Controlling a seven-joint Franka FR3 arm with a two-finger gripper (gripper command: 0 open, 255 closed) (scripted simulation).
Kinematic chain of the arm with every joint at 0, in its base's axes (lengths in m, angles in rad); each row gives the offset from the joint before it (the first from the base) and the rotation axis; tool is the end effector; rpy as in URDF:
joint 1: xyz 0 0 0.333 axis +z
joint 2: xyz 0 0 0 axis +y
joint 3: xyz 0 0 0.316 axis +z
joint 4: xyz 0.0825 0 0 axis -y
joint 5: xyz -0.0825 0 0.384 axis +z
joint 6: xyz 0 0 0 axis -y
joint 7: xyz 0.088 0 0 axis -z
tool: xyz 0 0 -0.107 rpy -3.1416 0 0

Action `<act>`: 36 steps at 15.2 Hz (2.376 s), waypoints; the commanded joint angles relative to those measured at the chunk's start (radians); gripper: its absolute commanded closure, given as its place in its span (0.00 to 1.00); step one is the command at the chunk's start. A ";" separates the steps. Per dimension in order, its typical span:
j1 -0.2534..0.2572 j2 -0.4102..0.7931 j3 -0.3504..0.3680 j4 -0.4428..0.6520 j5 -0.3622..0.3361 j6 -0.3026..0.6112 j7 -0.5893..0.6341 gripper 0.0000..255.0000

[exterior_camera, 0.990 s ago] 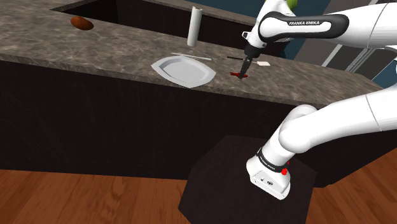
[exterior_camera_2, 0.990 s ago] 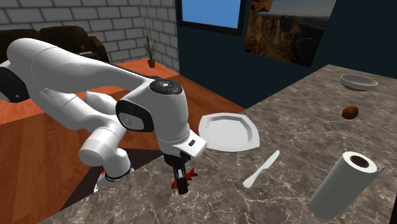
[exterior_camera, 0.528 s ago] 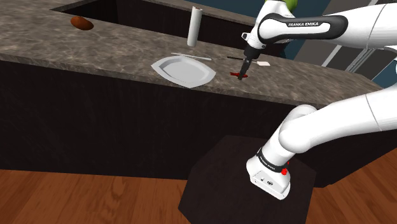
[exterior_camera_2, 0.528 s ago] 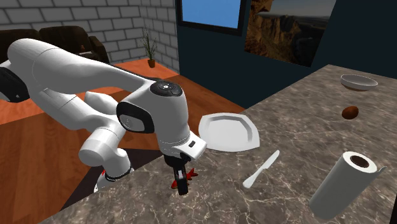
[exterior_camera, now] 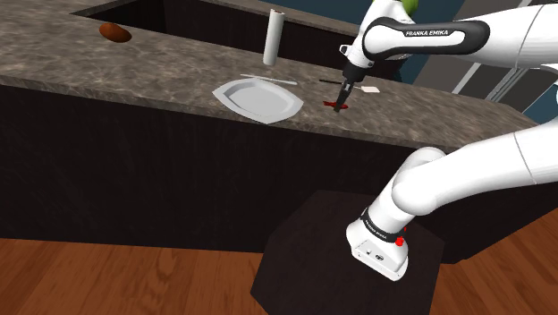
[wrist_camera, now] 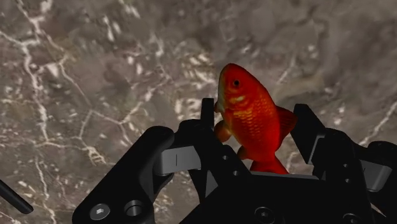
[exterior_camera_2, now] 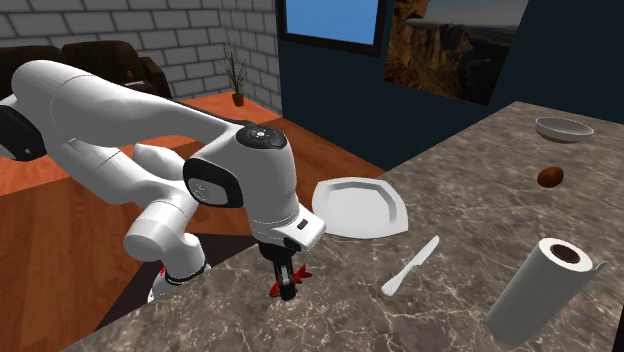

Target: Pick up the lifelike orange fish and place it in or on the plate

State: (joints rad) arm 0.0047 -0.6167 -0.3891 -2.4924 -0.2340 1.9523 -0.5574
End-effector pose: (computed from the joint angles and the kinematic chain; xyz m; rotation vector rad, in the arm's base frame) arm 0.3436 -0.1653 0.4829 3.0828 0.4927 0.0707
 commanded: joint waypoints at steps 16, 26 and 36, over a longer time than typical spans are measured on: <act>0.008 -0.012 0.032 0.171 0.023 -0.188 -0.006 1.00; 0.061 0.056 0.121 0.256 0.086 -0.218 0.098 1.00; 0.153 0.248 0.262 0.398 0.173 -0.182 0.290 1.00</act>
State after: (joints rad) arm 0.1480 -0.3846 -0.1433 -2.1094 -0.0684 1.7701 -0.2898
